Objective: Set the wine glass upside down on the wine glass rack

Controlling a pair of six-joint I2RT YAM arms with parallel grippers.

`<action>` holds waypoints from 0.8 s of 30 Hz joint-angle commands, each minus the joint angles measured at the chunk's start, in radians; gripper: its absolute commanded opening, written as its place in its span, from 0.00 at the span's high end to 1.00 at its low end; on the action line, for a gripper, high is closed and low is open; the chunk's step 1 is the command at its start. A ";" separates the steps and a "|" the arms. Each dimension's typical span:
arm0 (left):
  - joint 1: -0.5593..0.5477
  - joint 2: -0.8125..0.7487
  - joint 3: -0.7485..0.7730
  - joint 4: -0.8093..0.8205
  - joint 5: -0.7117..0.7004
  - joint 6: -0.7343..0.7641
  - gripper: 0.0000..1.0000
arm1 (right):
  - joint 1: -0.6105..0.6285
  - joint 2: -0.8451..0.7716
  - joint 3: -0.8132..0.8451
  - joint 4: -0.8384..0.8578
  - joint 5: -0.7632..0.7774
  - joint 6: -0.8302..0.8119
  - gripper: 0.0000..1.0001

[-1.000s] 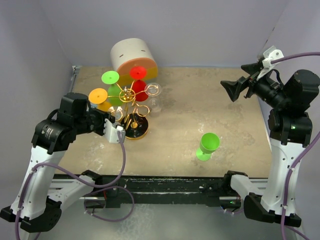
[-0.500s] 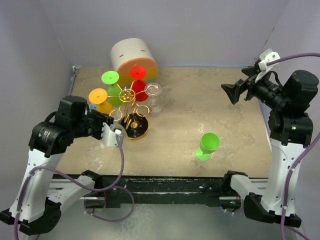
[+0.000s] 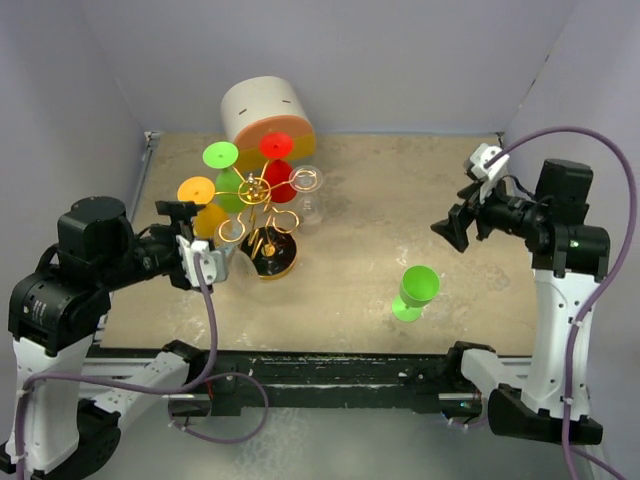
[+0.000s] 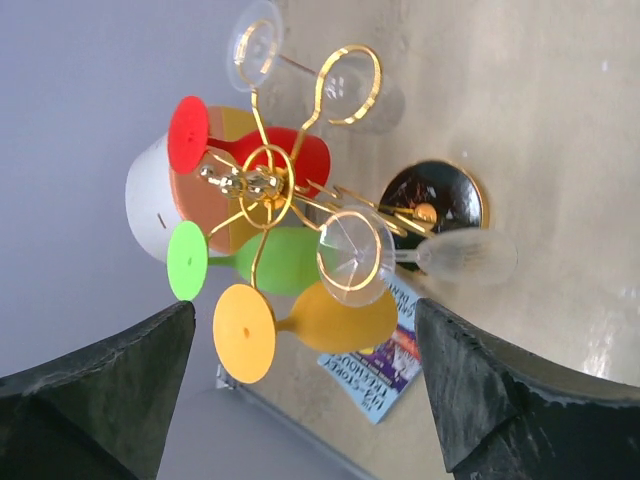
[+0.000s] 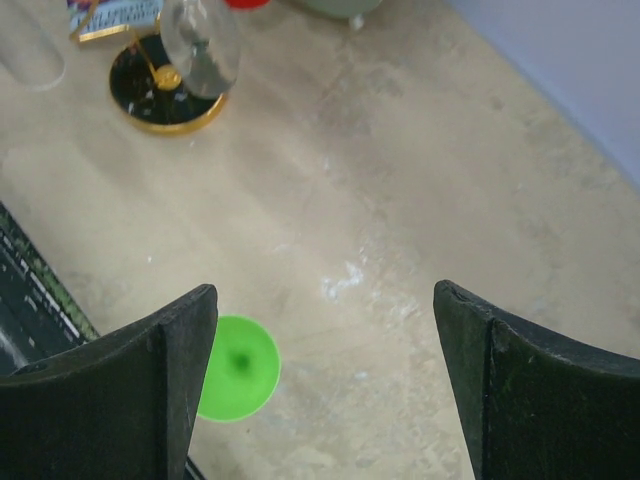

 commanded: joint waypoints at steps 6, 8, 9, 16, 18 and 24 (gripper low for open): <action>0.005 0.063 -0.007 0.367 -0.123 -0.480 0.02 | 0.070 -0.021 -0.212 -0.174 0.094 -0.254 0.15; 0.029 0.074 -0.012 0.404 -0.144 -0.519 0.02 | 0.115 -0.024 -0.259 -0.162 0.169 -0.252 0.17; 0.044 0.075 -0.015 0.421 -0.148 -0.540 0.02 | 0.139 -0.027 -0.284 -0.144 0.207 -0.239 0.18; 0.121 0.096 -0.037 0.480 -0.177 -0.592 0.01 | 0.222 -0.036 -0.410 -0.062 0.340 -0.207 0.26; 0.135 0.099 -0.043 0.490 -0.183 -0.601 0.00 | 0.224 -0.036 -0.435 -0.044 0.363 -0.207 0.28; 0.164 0.101 -0.041 0.497 -0.133 -0.623 0.01 | 0.228 -0.012 -0.476 -0.003 0.376 -0.194 0.36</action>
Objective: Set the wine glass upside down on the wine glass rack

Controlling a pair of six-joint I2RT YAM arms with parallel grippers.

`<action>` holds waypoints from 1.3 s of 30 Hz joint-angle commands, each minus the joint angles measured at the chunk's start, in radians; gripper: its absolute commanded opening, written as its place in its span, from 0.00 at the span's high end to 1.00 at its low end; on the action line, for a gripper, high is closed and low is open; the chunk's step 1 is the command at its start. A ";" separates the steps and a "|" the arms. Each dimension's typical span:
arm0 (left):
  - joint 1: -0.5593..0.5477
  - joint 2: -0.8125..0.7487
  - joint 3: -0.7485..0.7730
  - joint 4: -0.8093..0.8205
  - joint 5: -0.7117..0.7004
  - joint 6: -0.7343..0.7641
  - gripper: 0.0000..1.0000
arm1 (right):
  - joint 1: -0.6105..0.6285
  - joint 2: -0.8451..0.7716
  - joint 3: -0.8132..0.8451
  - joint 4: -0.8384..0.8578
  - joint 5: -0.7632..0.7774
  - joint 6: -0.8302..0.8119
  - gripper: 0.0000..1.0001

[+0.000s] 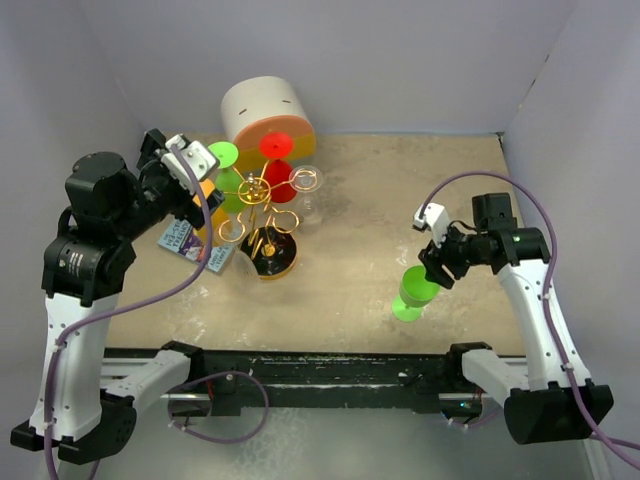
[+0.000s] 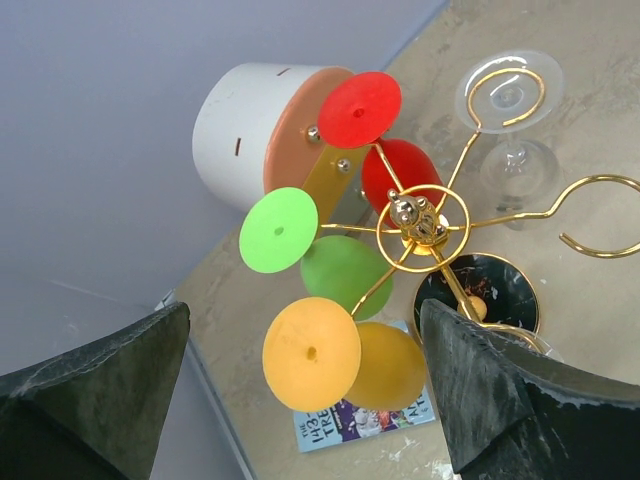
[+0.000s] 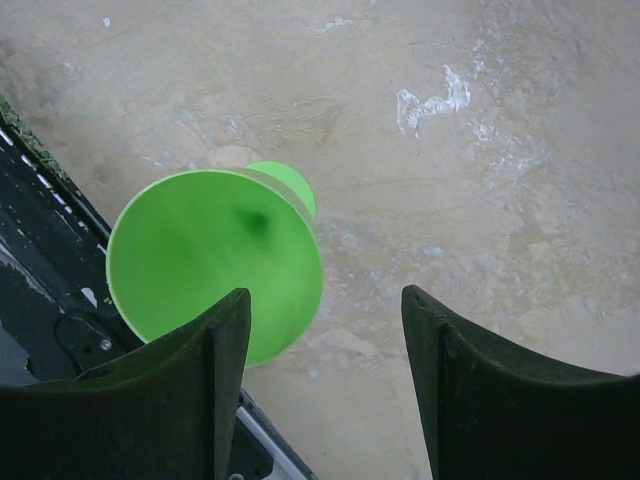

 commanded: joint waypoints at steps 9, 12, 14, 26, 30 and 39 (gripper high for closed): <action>0.023 -0.002 -0.014 0.069 0.012 -0.042 0.01 | 0.038 0.067 -0.003 0.038 0.024 0.014 0.57; 0.023 -0.004 -0.020 0.070 0.007 -0.038 0.01 | 0.049 0.072 -0.011 0.032 0.035 0.015 0.61; 0.023 -0.005 -0.022 0.070 0.004 -0.036 0.01 | 0.054 0.074 -0.022 0.028 0.043 0.015 0.66; 0.035 0.001 -0.014 0.106 -0.026 -0.132 0.01 | 0.066 0.073 0.027 0.023 0.031 0.006 0.99; 0.050 0.006 0.006 0.116 0.021 -0.165 0.01 | 0.066 0.037 0.107 0.023 0.013 -0.007 1.00; 0.060 0.056 0.097 0.135 0.166 -0.266 0.01 | 0.065 0.009 0.369 0.077 -0.126 0.064 1.00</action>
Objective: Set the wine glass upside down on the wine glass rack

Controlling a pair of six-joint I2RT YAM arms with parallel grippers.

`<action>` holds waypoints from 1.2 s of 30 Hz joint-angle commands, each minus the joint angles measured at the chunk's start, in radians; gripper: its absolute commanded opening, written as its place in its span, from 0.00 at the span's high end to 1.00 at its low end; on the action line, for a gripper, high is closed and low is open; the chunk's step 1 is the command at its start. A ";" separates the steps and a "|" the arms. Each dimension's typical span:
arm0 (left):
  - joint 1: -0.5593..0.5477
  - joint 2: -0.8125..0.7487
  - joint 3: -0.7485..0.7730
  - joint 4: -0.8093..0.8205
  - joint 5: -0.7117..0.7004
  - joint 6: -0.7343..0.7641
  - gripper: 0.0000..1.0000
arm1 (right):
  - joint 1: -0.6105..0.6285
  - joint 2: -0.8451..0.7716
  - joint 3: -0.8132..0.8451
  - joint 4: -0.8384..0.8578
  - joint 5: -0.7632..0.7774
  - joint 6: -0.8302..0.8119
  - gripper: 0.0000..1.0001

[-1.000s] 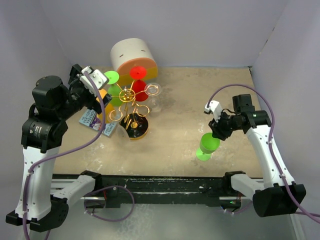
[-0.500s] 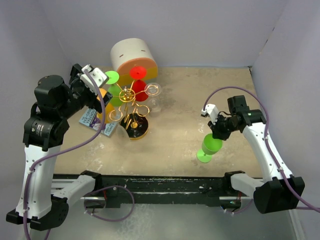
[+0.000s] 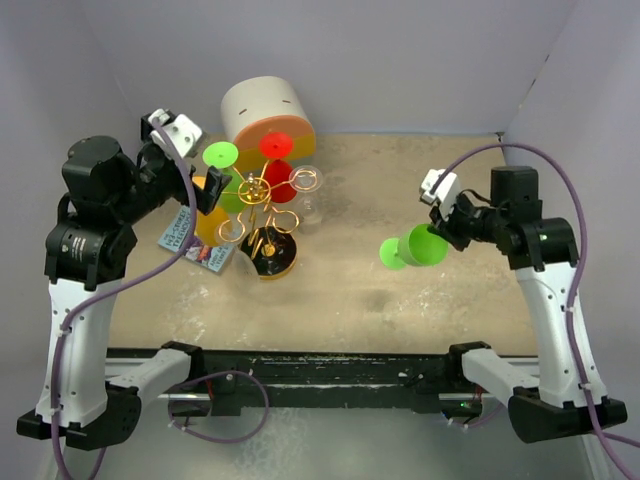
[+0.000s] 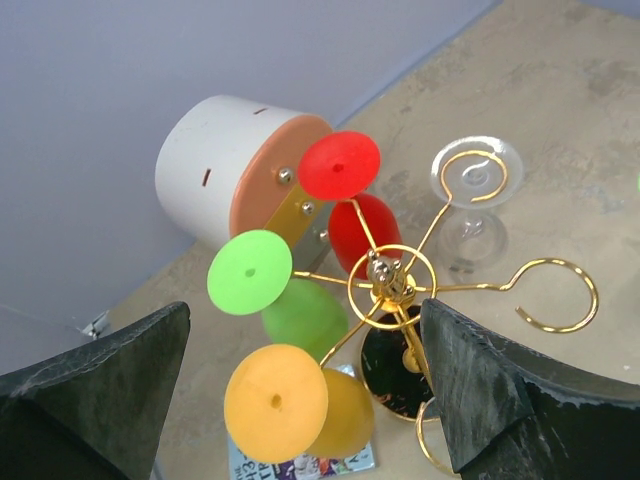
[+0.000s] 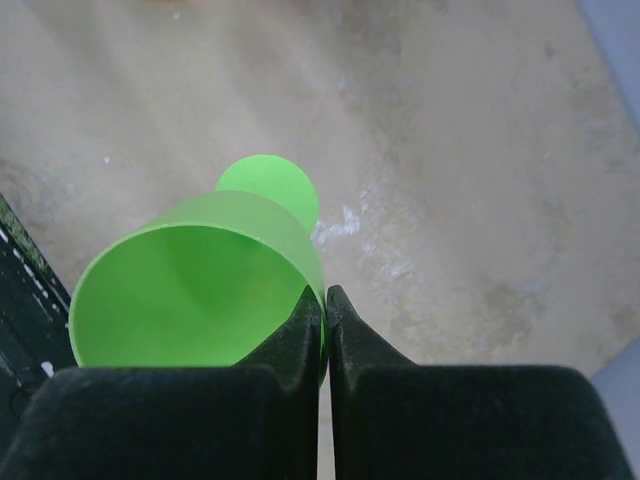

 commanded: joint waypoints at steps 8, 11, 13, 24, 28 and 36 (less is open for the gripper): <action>0.010 0.070 0.127 0.062 0.168 -0.172 0.01 | 0.006 -0.053 0.292 0.377 0.042 0.400 1.00; 0.002 0.087 0.142 0.048 0.191 -0.173 0.02 | 0.006 -0.039 0.351 0.435 0.008 0.477 1.00; -0.009 0.102 0.150 0.056 0.212 -0.182 0.03 | 0.007 -0.025 0.381 0.475 -0.046 0.525 1.00; -0.150 0.241 0.212 0.174 0.309 -0.475 0.05 | 0.007 0.015 0.423 0.647 -0.199 0.703 1.00; -0.186 0.300 0.227 0.226 0.374 -0.597 0.05 | 0.006 0.047 0.446 0.650 -0.239 0.722 1.00; -0.313 0.398 0.266 0.270 0.327 -0.668 0.08 | 0.006 0.089 0.450 0.660 -0.301 0.725 1.00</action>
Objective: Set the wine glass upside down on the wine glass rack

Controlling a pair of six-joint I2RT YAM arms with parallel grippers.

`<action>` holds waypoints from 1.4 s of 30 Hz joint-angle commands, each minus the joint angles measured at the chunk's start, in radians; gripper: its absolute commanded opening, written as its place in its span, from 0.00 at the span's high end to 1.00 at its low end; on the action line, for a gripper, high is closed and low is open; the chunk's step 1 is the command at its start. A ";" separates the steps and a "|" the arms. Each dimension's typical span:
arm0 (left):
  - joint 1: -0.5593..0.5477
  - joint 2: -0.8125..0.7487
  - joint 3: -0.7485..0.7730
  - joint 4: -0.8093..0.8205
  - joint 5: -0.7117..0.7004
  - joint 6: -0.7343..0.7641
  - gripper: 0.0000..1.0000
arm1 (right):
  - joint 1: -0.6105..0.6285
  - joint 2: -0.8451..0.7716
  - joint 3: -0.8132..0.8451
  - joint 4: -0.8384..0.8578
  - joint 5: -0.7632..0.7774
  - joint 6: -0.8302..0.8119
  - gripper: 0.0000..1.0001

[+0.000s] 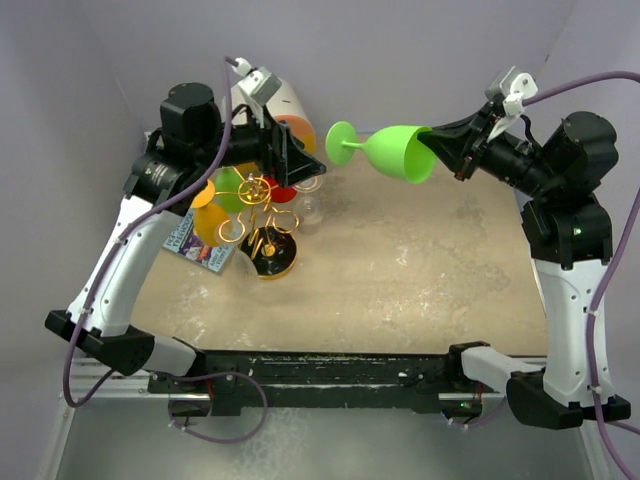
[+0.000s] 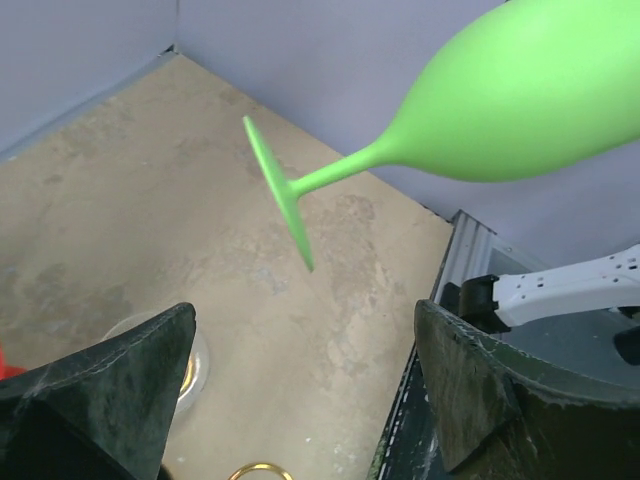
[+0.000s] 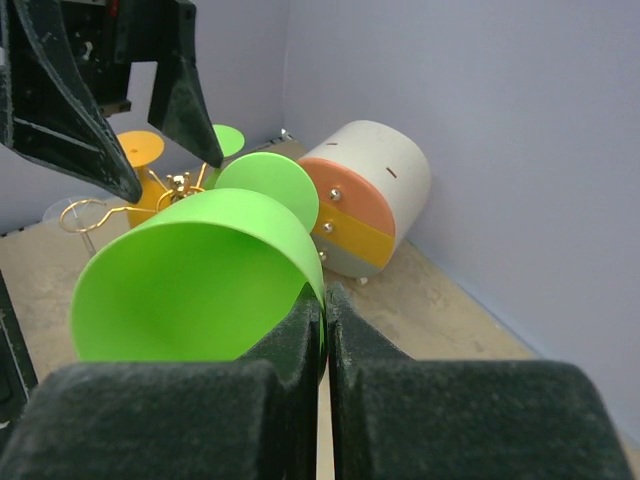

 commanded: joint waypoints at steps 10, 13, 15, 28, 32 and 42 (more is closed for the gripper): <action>-0.123 0.117 0.110 0.069 -0.076 -0.095 0.38 | 0.003 0.012 0.022 0.061 -0.069 -0.006 1.00; -0.124 0.122 0.124 0.062 -0.097 -0.086 0.48 | 0.003 0.007 0.004 0.064 -0.074 -0.010 1.00; -0.124 0.123 0.126 0.066 -0.101 -0.081 0.53 | 0.003 0.006 0.000 0.062 -0.075 -0.016 1.00; -0.123 0.130 0.116 0.074 -0.103 -0.076 0.94 | 0.003 -0.011 -0.024 0.054 -0.061 -0.036 1.00; -0.124 0.111 0.105 0.073 -0.113 -0.052 1.00 | 0.003 -0.016 -0.035 0.053 -0.118 -0.041 0.90; -0.116 0.020 0.082 0.041 -0.197 0.059 1.00 | -0.019 -0.046 -0.069 0.019 -0.231 -0.041 0.40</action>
